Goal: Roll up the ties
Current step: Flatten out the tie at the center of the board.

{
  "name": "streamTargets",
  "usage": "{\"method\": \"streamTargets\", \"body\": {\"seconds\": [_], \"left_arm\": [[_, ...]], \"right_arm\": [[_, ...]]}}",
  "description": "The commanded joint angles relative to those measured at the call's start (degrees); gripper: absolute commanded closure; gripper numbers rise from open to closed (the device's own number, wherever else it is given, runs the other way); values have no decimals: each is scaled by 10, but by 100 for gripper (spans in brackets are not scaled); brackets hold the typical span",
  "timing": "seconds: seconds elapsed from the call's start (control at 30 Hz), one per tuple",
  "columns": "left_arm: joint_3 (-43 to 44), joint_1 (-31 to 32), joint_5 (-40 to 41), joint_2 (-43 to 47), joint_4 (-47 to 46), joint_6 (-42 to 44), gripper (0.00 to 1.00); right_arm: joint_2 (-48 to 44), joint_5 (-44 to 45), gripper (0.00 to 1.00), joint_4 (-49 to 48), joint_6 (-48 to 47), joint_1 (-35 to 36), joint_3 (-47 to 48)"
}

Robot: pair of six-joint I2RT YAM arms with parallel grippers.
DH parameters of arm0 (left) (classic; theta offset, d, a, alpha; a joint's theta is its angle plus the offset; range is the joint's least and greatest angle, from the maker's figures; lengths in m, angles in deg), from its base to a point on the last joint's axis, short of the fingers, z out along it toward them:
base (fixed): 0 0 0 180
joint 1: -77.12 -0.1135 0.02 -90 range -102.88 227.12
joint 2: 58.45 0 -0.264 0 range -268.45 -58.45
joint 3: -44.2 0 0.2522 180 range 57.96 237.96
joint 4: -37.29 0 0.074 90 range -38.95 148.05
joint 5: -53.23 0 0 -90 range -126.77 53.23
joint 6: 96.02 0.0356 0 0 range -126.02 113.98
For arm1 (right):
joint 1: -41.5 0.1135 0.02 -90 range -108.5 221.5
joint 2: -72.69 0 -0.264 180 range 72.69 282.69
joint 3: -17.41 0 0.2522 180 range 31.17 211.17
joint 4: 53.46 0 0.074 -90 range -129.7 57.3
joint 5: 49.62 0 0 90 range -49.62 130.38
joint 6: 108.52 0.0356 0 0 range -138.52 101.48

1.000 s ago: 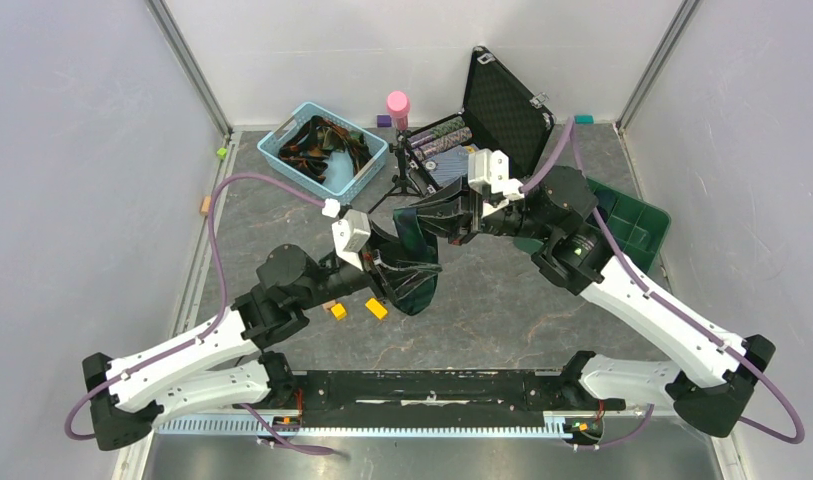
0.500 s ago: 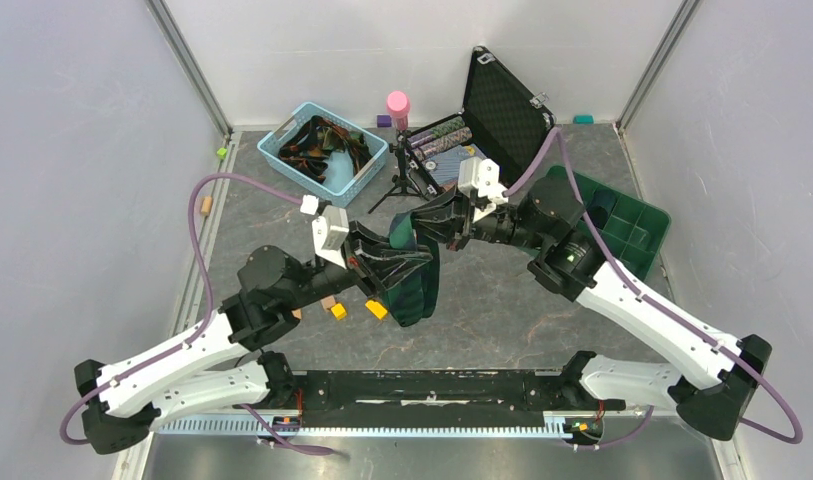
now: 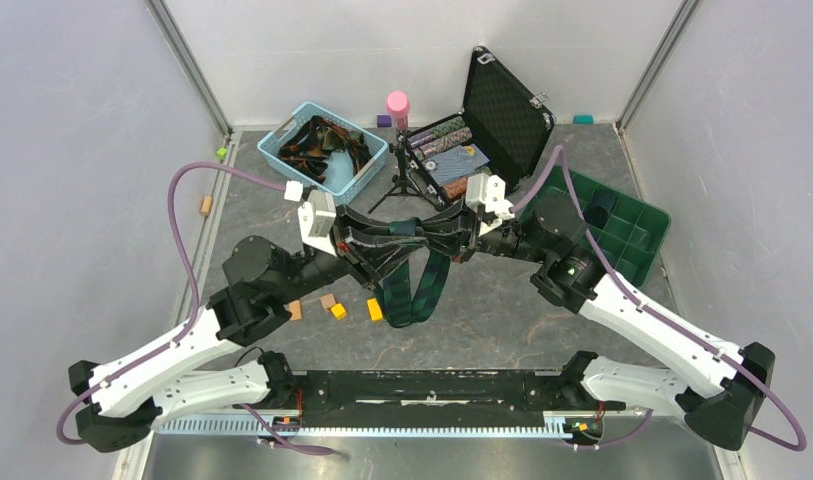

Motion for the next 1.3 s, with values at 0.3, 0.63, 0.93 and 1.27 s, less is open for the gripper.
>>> {"method": "streamTargets", "body": {"seconds": [0.3,0.63,0.93,1.27], "left_arm": [[116,1,-14,-46,3,59,67],[203,2,24,-77,71,101,98],[355,-1,82,-151,142,182,98],[572,-23,70,-270,223,252,98]], "right_arm": [[-1,25,100,-44,15,-2,-12],[4,90,77,-35,-2,-2,15],[-45,250,38,20,-44,-2,65],[-131,299,22,67,-67,-2,-38]]}}
